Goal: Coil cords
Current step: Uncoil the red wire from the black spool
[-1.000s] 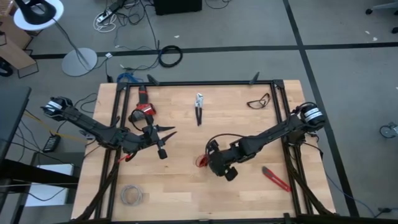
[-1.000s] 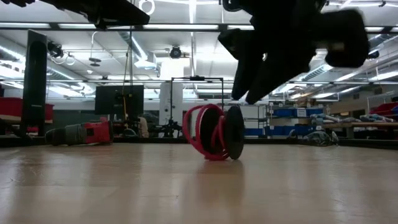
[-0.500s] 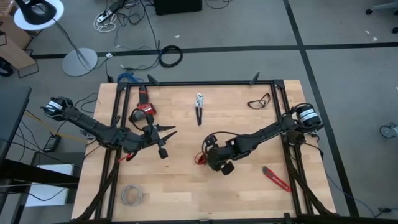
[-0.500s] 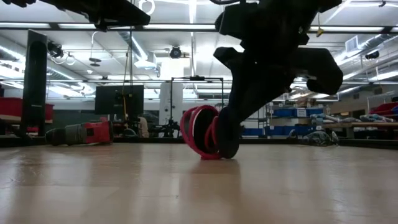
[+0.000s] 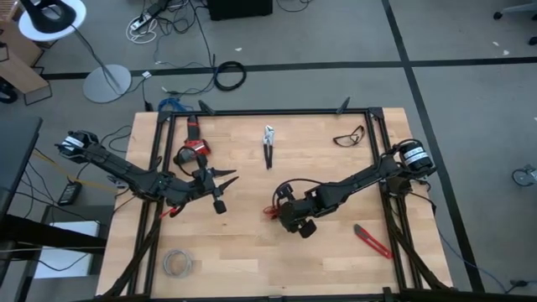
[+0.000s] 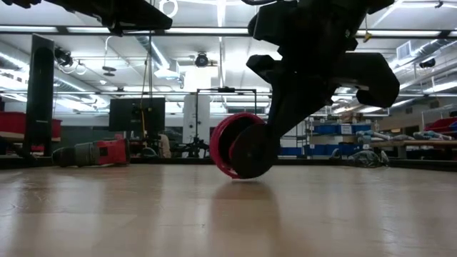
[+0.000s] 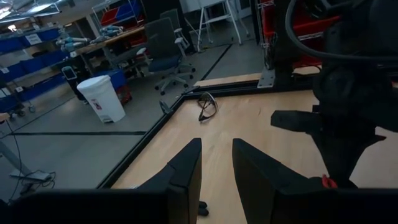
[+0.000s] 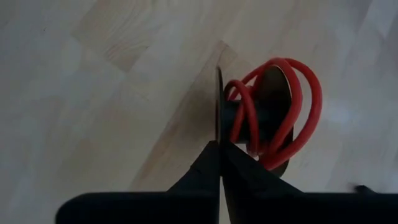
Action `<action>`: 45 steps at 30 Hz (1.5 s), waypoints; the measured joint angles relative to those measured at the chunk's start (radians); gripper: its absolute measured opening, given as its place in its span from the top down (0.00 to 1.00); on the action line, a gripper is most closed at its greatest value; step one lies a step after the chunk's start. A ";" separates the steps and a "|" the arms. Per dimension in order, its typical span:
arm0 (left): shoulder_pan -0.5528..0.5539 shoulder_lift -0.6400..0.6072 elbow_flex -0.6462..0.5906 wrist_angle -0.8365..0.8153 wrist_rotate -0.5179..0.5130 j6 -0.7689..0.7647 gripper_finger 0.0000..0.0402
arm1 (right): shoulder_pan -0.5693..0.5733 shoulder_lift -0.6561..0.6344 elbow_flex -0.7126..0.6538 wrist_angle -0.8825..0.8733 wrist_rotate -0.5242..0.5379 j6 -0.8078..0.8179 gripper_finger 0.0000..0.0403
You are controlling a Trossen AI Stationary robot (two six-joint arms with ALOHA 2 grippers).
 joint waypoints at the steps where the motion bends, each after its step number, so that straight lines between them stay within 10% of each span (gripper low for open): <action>1: 0.000 0.000 0.000 0.000 0.000 0.005 0.76 | 0.000 0.000 0.001 -0.001 0.000 0.007 0.99; 27: 0.000 0.037 0.000 0.032 0.045 -0.019 0.72 | 0.016 -0.281 0.095 0.164 0.218 -0.044 1.00; 45: 0.000 0.037 0.000 0.379 0.174 0.084 0.72 | -0.096 -0.484 0.077 0.454 -0.257 0.391 1.00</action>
